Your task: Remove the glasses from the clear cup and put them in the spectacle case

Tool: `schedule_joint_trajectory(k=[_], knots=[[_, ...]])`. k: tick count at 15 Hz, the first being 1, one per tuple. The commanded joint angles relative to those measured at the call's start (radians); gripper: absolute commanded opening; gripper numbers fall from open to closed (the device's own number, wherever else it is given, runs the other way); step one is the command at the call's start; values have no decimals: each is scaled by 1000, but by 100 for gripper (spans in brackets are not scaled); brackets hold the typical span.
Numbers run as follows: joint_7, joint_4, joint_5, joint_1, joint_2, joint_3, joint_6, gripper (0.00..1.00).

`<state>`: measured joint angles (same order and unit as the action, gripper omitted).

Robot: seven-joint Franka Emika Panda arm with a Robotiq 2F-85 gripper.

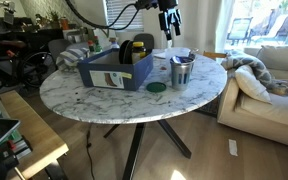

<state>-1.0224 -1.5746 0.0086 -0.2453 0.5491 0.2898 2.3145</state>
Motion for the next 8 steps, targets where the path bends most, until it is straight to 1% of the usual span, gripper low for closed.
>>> schedule_joint_trajectory(k=[1,2,3,4,5,6,7,8], knots=[[-23,19,5,12,51,14,11,100],[-30,23,10,11,63,13,13,89],[-35,27,13,10,75,13,13,85],[-46,30,12,12,88,15,19,72],[-52,33,12,11,98,17,21,70],[-68,37,14,12,112,21,37,61],[-79,44,19,9,124,22,48,66],[-89,55,21,6,134,24,51,68]])
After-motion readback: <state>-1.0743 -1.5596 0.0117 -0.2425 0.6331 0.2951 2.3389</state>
